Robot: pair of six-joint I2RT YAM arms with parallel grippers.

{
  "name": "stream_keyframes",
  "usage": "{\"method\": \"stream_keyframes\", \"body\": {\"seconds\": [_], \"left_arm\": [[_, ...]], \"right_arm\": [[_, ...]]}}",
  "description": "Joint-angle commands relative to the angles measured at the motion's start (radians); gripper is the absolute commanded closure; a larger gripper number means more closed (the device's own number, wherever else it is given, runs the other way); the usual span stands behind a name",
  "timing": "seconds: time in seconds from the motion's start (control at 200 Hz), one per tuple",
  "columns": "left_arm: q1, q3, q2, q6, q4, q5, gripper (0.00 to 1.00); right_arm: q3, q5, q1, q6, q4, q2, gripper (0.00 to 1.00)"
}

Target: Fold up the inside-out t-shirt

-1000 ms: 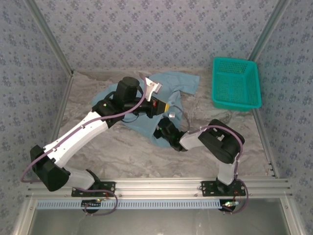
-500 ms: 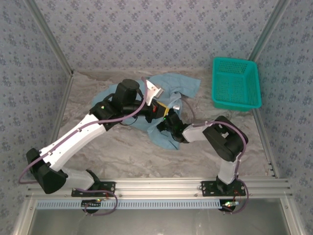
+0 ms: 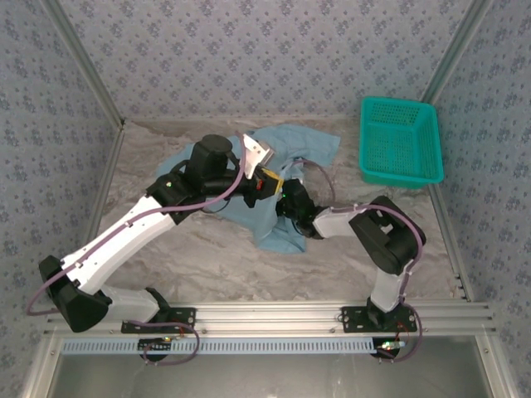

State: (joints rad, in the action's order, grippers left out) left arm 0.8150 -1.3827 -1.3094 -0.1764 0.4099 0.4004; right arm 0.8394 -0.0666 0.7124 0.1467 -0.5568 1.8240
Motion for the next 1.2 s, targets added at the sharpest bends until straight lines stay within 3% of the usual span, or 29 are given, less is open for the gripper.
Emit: {"method": "stream_keyframes", "body": {"seconds": [0.0,0.395,0.57,0.894,1.194], "left_arm": [[0.024,-0.097,-0.031,-0.016,-0.084,0.022,1.00],[0.063,-0.264,-0.118,-0.034,-0.139,0.010,1.00],[0.073,-0.280,-0.124,-0.023,-0.087,-0.058,1.00],[0.105,-0.218,-0.053,-0.015,-0.176,0.160,1.00],[0.105,-0.191,0.029,0.000,-0.243,0.202,1.00]], "right_arm": [[0.051,-0.058,0.040,0.018,-0.021,0.058,0.79],[0.207,-0.141,0.103,-0.002,0.015,0.196,0.72],[0.246,-0.197,0.114,-0.025,0.065,0.199,0.65],[0.494,-0.220,0.055,0.088,0.338,0.312,0.52],[0.735,-0.239,0.030,0.184,0.594,0.444,0.34]]}}
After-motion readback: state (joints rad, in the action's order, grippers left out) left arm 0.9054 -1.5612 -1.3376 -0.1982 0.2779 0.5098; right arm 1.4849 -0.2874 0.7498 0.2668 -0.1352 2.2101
